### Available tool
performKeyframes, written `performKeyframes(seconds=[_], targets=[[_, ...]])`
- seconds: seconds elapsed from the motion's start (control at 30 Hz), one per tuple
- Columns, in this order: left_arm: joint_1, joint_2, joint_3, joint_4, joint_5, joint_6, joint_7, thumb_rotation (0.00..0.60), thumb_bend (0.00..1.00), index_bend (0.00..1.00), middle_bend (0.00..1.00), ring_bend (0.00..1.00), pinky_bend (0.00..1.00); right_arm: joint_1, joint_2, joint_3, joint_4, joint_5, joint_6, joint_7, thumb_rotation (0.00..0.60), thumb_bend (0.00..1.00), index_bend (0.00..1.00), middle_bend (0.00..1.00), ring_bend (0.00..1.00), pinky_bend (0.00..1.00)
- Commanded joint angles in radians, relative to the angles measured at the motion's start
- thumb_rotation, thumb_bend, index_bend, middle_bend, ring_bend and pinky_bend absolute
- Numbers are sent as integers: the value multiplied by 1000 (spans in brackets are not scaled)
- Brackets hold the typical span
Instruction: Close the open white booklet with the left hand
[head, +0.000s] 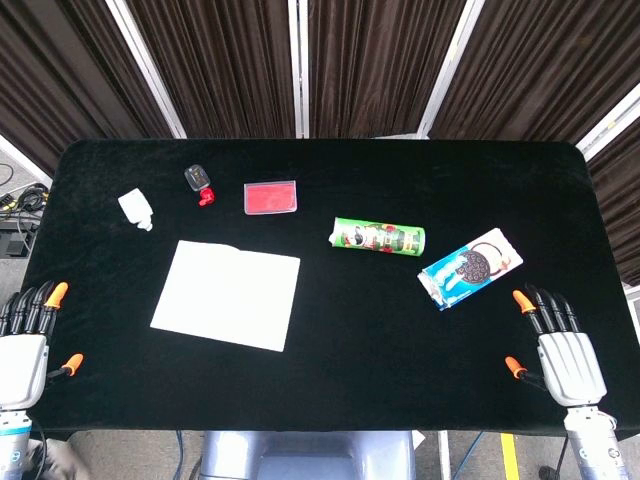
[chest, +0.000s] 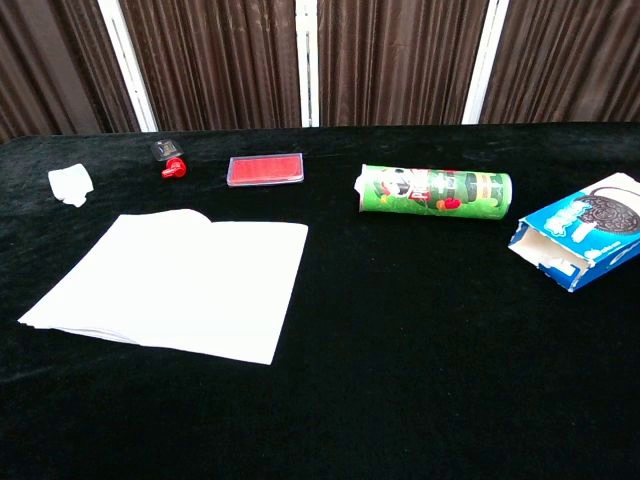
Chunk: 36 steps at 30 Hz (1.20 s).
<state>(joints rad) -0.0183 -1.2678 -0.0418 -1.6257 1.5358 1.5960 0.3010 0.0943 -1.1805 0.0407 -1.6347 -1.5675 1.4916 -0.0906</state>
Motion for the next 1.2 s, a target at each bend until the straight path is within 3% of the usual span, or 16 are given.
performKeyframes(seconds=[0.03,0.9,1.2], targets=[[0,-1,1,0,2,1,2,600,128,0,0,0,0,-1,4,3,-1,1,4,4,600,85,0,0,0,0],[-8,-8,4,1,-1,-15,9,600,128,0,0,0,0,-5,15,6,-10,5,10,19,600,85,0,0,0,0],[-52,-42,-2,25,-30,-100,52,600,130,0,0,0,0,-4,15,5,-15,9,3,17,600,85,0,0,0,0]])
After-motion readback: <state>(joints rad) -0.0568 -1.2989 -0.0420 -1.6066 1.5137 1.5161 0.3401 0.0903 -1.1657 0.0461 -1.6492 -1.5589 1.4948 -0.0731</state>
